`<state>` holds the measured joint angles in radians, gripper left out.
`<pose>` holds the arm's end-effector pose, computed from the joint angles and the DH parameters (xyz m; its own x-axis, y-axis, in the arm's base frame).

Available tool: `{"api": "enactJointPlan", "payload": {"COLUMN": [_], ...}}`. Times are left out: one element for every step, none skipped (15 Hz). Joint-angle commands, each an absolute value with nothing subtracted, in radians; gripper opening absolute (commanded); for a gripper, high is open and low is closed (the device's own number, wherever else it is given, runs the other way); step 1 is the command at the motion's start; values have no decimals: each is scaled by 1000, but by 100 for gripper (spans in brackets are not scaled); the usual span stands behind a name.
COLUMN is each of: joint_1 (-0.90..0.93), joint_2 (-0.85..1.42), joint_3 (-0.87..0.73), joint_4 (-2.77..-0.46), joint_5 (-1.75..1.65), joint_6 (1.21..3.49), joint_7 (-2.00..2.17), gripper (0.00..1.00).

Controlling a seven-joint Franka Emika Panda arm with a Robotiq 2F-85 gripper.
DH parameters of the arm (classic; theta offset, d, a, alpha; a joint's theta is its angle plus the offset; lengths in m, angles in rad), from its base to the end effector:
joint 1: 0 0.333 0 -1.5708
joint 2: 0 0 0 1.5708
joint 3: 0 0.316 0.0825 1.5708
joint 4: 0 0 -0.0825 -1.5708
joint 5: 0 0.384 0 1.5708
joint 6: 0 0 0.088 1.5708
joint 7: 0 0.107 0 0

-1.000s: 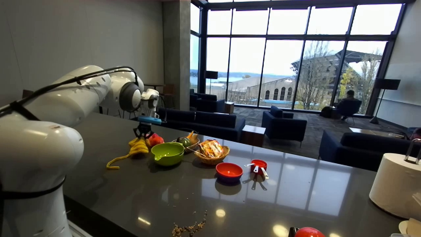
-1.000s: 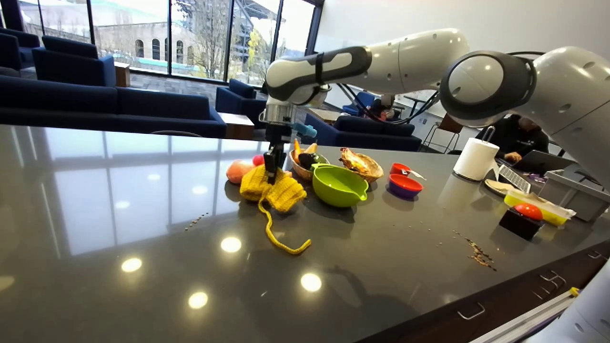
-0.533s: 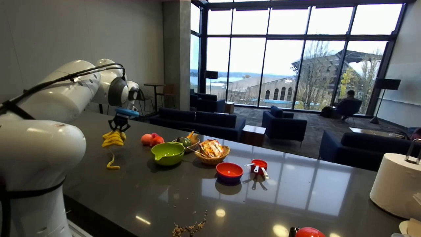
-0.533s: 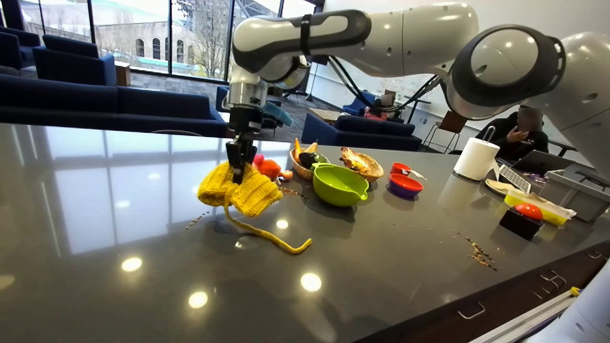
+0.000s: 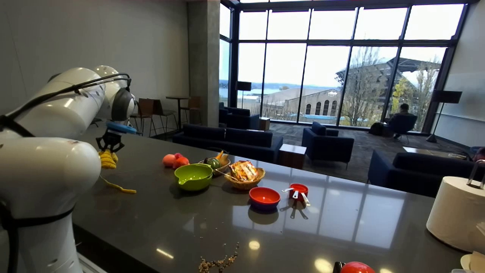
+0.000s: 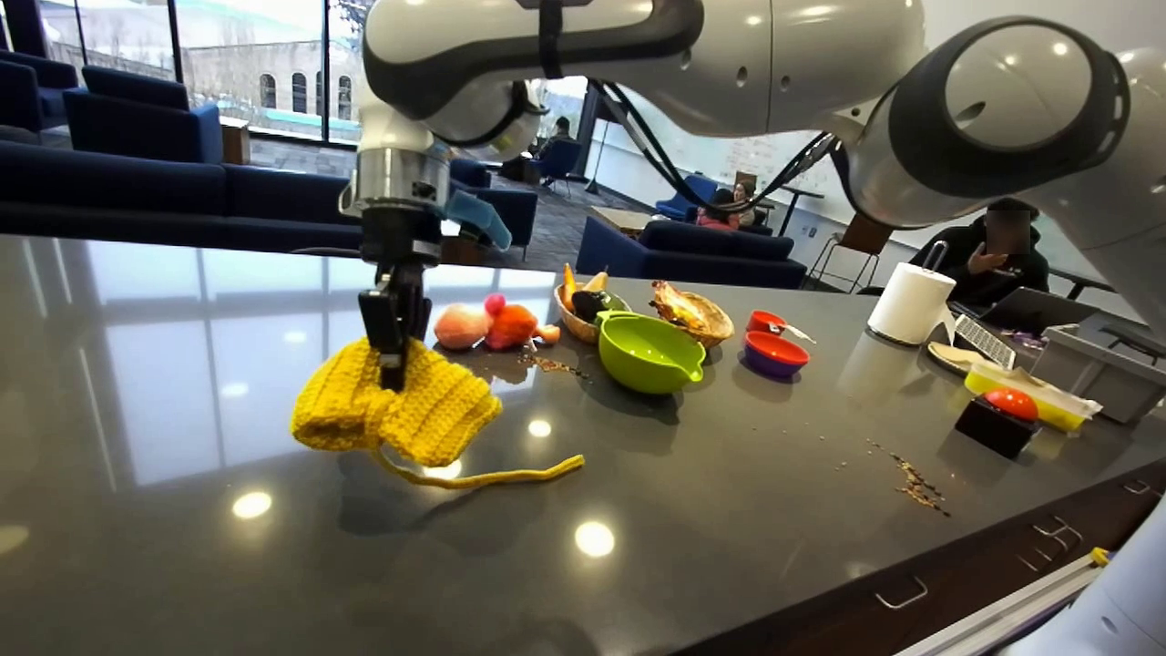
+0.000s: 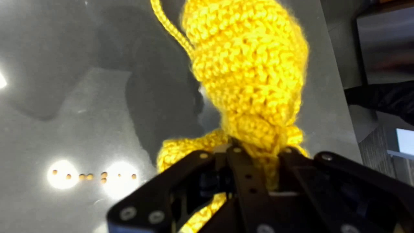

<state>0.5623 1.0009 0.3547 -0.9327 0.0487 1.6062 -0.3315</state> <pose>0.5274 0.5339 0.2719 0.3934 0.9060 -0.1565 0.8090 -0.4220 -0.4093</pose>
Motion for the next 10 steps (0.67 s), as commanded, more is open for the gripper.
{"api": "enactJointPlan", "payload": {"joint_1": [600, 604, 610, 615, 616, 619, 621, 619, 615, 619], "joint_2": [1012, 1020, 1029, 1033, 1042, 1047, 1051, 1057, 1062, 1058], "joint_3": [338, 338, 332, 331, 330, 328, 326, 324, 320, 304], "joint_4": [-962, -966, -968, -976, -978, -980, -981, -982, -981, -990], "joint_5": [-10, -21, -39, -52, -62, -73, -84, -92, -99, -122], "joint_6": [1665, 1689, 1719, 1754, 1781, 1810, 1829, 1842, 1850, 1871], "joint_7": [-388, -399, -405, -402, -405, -400, -398, -402, -402, -395], "gripper": [4, 4, 4, 4, 4, 4, 4, 4, 4, 4]}}
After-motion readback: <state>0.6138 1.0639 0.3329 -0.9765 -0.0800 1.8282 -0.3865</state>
